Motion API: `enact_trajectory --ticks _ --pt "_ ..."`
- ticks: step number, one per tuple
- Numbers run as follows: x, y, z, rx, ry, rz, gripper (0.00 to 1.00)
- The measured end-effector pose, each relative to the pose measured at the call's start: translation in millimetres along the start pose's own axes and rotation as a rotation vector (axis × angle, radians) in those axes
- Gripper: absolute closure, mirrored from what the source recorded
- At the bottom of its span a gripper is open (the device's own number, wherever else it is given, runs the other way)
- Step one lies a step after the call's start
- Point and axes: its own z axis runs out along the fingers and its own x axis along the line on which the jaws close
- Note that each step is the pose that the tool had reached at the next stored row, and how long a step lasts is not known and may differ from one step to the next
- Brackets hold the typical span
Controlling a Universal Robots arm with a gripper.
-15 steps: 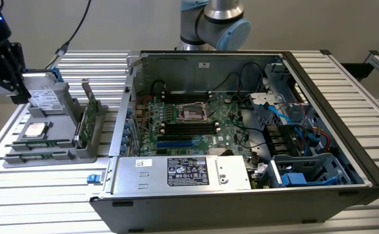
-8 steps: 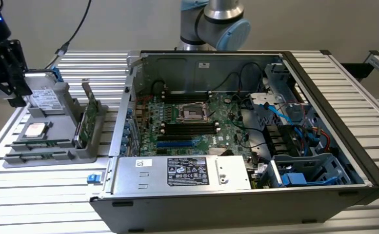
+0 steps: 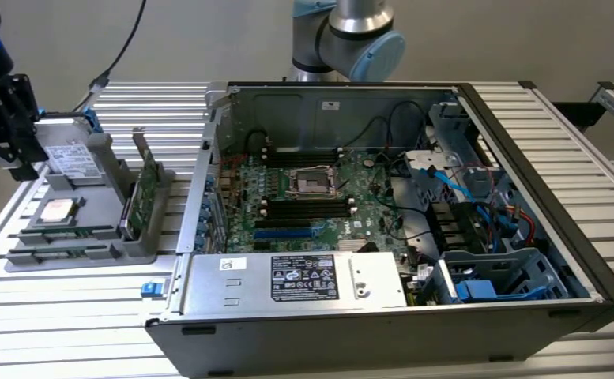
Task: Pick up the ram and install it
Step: 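Pick up the ram and move it above insertion slot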
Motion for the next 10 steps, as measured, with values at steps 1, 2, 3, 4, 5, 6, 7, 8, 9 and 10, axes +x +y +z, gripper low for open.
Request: enact_trajectory --ticks 1,2,3,4,5,6,7,8,9,10 --pt "-0.3 1.1 1.9 0.0 0.0 0.0 0.58" --pt "-0.5 2.1 3.8 0.0 0.0 0.0 0.58" --pt "-0.8 3.0 5.6 -0.0001 0.0 0.0 0.58" --pt "-1.0 3.9 7.5 0.0001 0.0 0.0 0.58" --pt "-1.3 4.6 9.3 0.0001 -0.0001 0.0 0.58" --pt "-1.5 5.5 11.1 0.0001 0.0 0.0 0.58" --pt "-1.7 6.3 12.9 0.0001 0.0 0.0 0.58" --pt "-1.9 7.1 14.7 0.0 0.0001 0.0 0.58" --pt "-2.2 7.9 16.5 0.0001 0.0001 0.0 0.58" --pt "-2.4 8.8 18.5 -0.0001 0.0002 0.0 0.58"
